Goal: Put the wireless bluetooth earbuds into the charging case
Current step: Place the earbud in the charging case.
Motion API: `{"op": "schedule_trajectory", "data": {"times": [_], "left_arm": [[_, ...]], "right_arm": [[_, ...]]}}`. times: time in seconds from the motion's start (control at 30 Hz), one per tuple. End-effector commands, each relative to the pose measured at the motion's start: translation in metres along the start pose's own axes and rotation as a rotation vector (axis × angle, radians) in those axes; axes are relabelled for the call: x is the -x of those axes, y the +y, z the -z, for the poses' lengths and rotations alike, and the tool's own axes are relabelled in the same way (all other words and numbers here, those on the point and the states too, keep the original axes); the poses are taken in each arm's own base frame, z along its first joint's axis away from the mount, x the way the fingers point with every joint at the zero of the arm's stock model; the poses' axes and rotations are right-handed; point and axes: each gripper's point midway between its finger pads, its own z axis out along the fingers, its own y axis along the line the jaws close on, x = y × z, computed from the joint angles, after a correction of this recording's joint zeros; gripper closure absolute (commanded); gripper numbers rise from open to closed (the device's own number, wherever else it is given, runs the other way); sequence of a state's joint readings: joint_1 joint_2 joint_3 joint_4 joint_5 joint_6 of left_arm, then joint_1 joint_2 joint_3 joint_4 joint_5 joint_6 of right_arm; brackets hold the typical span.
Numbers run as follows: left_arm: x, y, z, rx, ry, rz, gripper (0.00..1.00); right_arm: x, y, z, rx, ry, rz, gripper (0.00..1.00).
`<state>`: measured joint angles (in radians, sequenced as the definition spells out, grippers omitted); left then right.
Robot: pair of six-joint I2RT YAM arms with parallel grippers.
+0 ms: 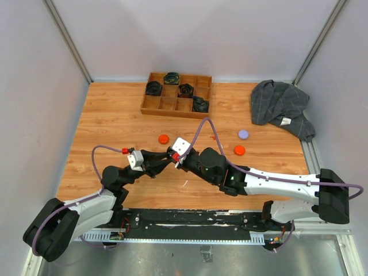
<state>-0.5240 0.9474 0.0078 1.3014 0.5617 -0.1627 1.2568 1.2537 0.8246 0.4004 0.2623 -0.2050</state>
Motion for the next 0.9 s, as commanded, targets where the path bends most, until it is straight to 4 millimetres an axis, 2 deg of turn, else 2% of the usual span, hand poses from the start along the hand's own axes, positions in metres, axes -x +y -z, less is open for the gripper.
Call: {"op": "schedule_trajectory", "data": {"times": [0.0,0.23,0.33,0.57,0.7,0.87], "left_arm": [[0.001,0.001,0.006,0.021,-0.020,-0.015,1.00],[0.000,0.001,0.005,0.023,-0.018,-0.012,1.00],[0.000,0.001,0.005,0.022,-0.017,-0.011,1.00],[-0.001,0.000,0.004,0.010,-0.011,-0.008,1.00],[-0.002,-0.003,0.003,-0.009,-0.007,-0.003,1.00],[-0.003,-0.009,0.002,-0.049,-0.003,0.000,1.00]], "right_arm": [[0.004,0.019,0.003,0.050,-0.019,-0.033,0.74],[0.006,0.019,0.004,0.053,-0.025,-0.049,0.69],[0.013,0.014,0.007,0.038,-0.040,-0.052,0.66],[0.028,-0.005,0.026,0.034,-0.053,-0.007,0.51],[0.023,-0.009,0.033,0.114,-0.018,0.013,0.39],[0.011,-0.009,0.042,0.284,0.041,-0.004,0.30]]}}
